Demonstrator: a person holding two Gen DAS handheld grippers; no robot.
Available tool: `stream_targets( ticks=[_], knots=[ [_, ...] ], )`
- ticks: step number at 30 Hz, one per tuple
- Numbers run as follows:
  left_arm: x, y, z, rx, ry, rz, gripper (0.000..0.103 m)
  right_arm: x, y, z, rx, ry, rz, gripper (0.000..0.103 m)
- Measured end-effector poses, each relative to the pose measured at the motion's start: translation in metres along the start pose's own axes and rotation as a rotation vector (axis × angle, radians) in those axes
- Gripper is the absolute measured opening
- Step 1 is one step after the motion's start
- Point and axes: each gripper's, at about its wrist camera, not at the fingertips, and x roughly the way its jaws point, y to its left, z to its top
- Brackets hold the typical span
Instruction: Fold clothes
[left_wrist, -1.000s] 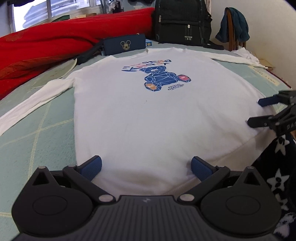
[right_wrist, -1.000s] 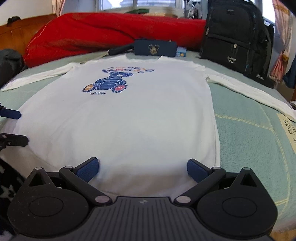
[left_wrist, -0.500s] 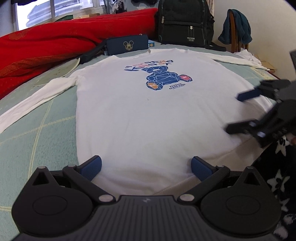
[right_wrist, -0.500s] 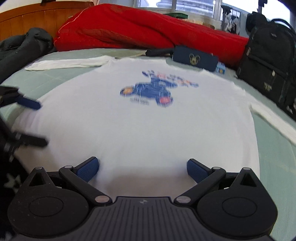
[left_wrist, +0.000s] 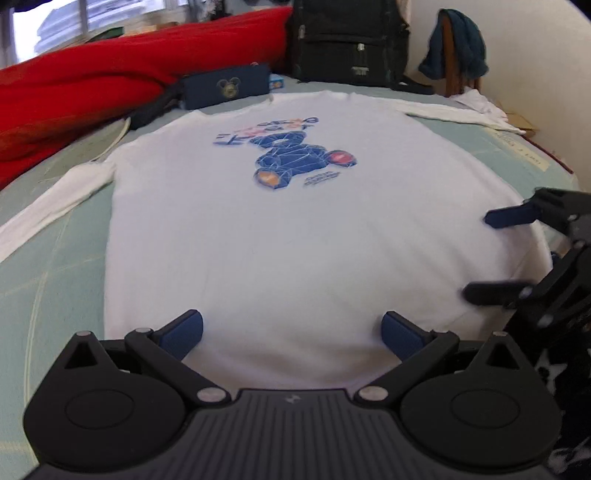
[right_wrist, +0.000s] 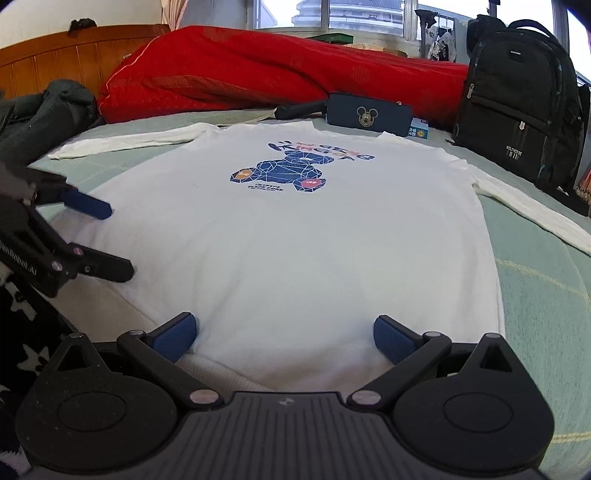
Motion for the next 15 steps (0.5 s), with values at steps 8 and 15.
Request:
stream_targets(
  ticks=[8,15],
  knots=[
    [-0.002,-0.007,0.031,0.067,-0.034,0.038,0.102,0.000,0.000,0.000,0.006,0.004,-0.003,0.103],
    [0.029,-0.005,0.057,0.060,-0.039,0.065,0.102,-0.001,0.001,0.000,0.006,0.005,-0.005,0.103]
  ],
)
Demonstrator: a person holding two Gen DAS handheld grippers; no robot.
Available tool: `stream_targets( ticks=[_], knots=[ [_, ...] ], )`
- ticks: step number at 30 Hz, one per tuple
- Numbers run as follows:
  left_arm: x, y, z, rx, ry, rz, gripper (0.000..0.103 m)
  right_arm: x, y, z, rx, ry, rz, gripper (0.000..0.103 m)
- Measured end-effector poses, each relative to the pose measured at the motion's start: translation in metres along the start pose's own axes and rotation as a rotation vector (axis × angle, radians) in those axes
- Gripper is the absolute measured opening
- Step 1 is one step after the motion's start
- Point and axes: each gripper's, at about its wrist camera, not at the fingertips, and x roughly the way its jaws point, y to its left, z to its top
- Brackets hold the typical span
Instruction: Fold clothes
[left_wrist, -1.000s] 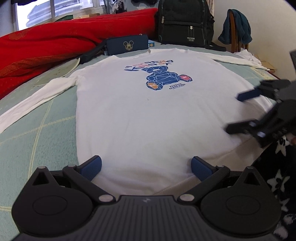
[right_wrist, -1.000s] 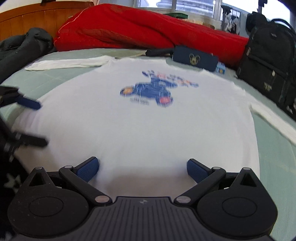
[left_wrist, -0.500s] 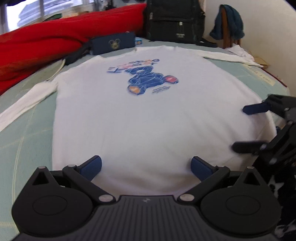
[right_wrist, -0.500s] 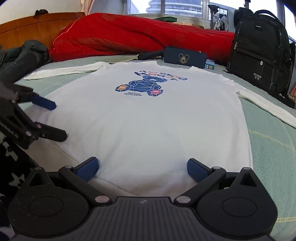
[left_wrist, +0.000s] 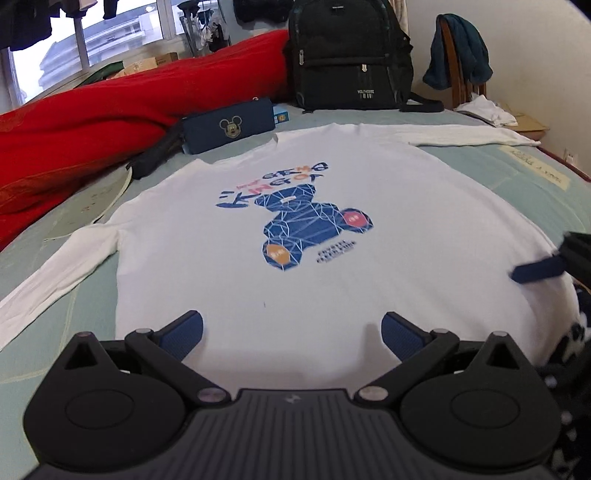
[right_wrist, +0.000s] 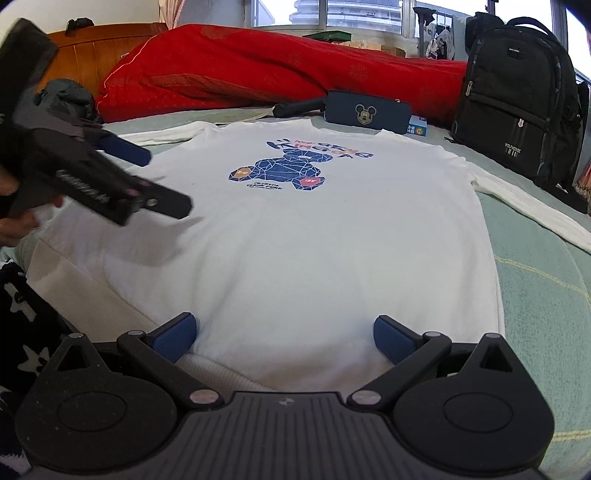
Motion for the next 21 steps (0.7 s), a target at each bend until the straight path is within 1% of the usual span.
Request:
stream_targets(
  ticks=[5,7,10,13,15,18,21],
  knots=[
    [0.009,0.025,-0.019,-0.114,0.054,0.013,0.102,0.000,-0.002,0.000,0.000,-0.004,0.010,0.103],
    [0.004,0.036,-0.027,-0.152,0.048,0.007,0.102,0.000,-0.003,-0.001,-0.001,-0.007,0.014,0.103],
    [-0.002,0.046,-0.034,-0.162,0.054,0.026,0.102,0.000,-0.003,-0.001,-0.001,-0.009,0.018,0.103],
    [-0.006,0.045,-0.027,-0.153,0.060,0.045,0.102,0.000,-0.004,-0.001,-0.002,-0.011,0.018,0.103],
    [-0.008,0.039,-0.020,-0.128,0.037,0.053,0.102,0.000,-0.003,-0.001,-0.002,-0.012,0.017,0.103],
    [-0.006,0.032,-0.011,-0.109,0.010,0.019,0.102,0.000,-0.003,-0.001,-0.002,-0.013,0.016,0.103],
    [0.001,0.023,-0.010,-0.110,0.023,0.010,0.102,0.000,-0.002,-0.002,-0.003,-0.014,0.015,0.103]
  ],
)
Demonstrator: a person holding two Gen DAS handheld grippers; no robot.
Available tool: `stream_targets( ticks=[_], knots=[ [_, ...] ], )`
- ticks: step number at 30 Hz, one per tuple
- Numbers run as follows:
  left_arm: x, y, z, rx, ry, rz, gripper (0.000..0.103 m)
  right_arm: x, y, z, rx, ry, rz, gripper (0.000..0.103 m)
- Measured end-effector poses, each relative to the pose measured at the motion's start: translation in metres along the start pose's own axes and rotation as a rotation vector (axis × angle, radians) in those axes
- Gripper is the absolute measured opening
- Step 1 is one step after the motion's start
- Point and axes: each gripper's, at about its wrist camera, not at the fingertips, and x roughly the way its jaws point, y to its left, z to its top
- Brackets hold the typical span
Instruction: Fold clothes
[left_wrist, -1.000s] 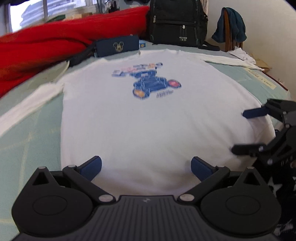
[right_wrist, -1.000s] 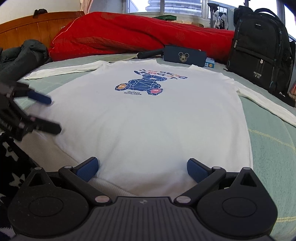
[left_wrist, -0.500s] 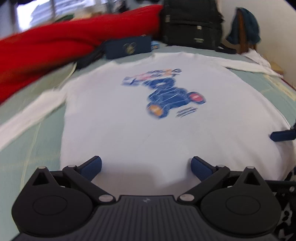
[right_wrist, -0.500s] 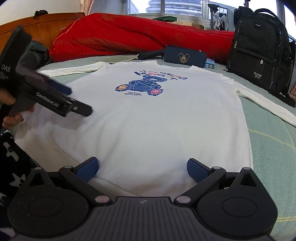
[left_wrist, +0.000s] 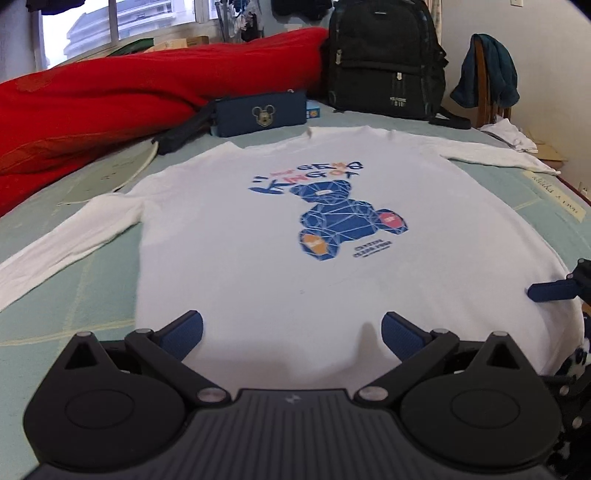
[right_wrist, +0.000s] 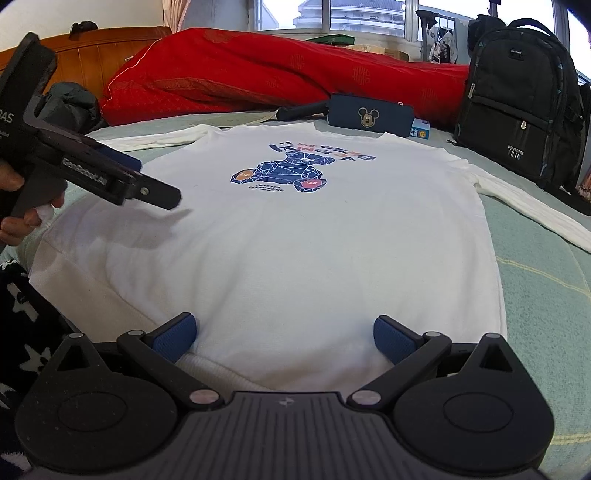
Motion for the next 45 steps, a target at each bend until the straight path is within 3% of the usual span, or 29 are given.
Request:
stream_targets(
  ticks=[3,17,19,35,41,45],
  knots=[
    [0.008,0.000,-0.010,-0.033,0.043,0.013,0.102,-0.001,0.000,-0.001,-0.001,0.000,0.000,0.103],
    [-0.007,0.002,-0.023,-0.065,0.043,0.050,0.102,-0.006,-0.014,0.025,0.055,0.022,-0.043,0.103],
    [-0.008,0.002,-0.024,-0.067,0.043,0.047,0.102,0.002,-0.020,0.021,0.088,0.064,-0.056,0.103],
    [-0.022,0.005,-0.029,-0.049,0.089,0.037,0.102,0.000,-0.019,0.004,0.078,0.027,-0.066,0.103],
    [-0.043,0.038,-0.001,0.005,0.007,0.108,0.102,-0.005,-0.020,0.015,0.102,0.067,-0.063,0.103],
    [-0.035,0.086,0.026,-0.031,-0.029,0.196,0.102,-0.015,-0.024,0.025,0.173,0.017,-0.029,0.103]
  ],
)
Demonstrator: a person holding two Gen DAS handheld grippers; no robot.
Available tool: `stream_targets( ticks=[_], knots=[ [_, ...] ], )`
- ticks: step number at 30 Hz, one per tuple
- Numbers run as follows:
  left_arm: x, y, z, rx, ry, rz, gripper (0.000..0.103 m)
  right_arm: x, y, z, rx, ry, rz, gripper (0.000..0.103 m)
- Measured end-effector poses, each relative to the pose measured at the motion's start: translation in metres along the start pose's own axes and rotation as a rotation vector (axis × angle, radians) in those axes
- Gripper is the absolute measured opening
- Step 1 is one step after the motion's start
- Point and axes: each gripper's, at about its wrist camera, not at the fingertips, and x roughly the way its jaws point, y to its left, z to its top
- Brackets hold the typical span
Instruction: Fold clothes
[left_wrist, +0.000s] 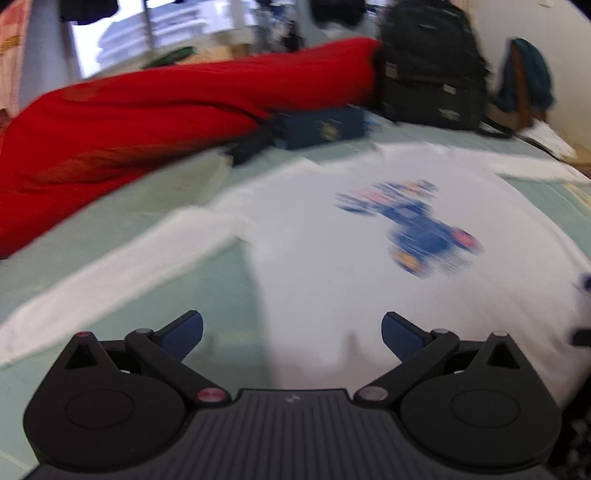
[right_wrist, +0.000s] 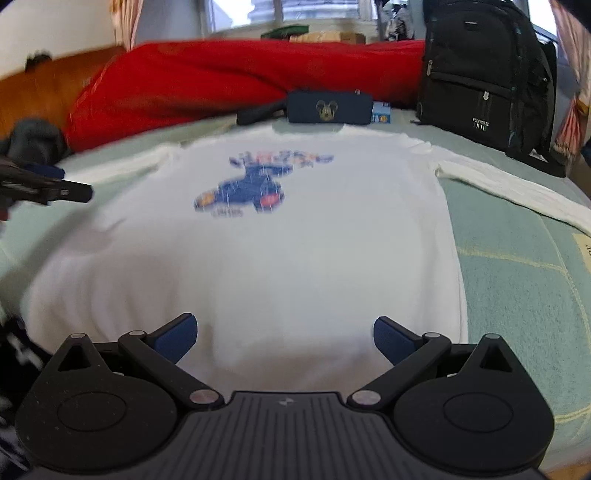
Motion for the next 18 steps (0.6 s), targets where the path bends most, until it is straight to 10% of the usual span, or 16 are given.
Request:
stream_targets(
  ticks=[11,18],
  knots=[
    [0.124,0.144,0.042,-0.135,0.039,0.293,0.102,0.016,0.014,0.042,-0.034,-0.038,-0.008,0.103],
    [0.147,0.192,-0.012,-0.236,0.101,0.279,0.102,0.043,0.026,0.054,-0.033,-0.018,0.006,0.103]
  ],
)
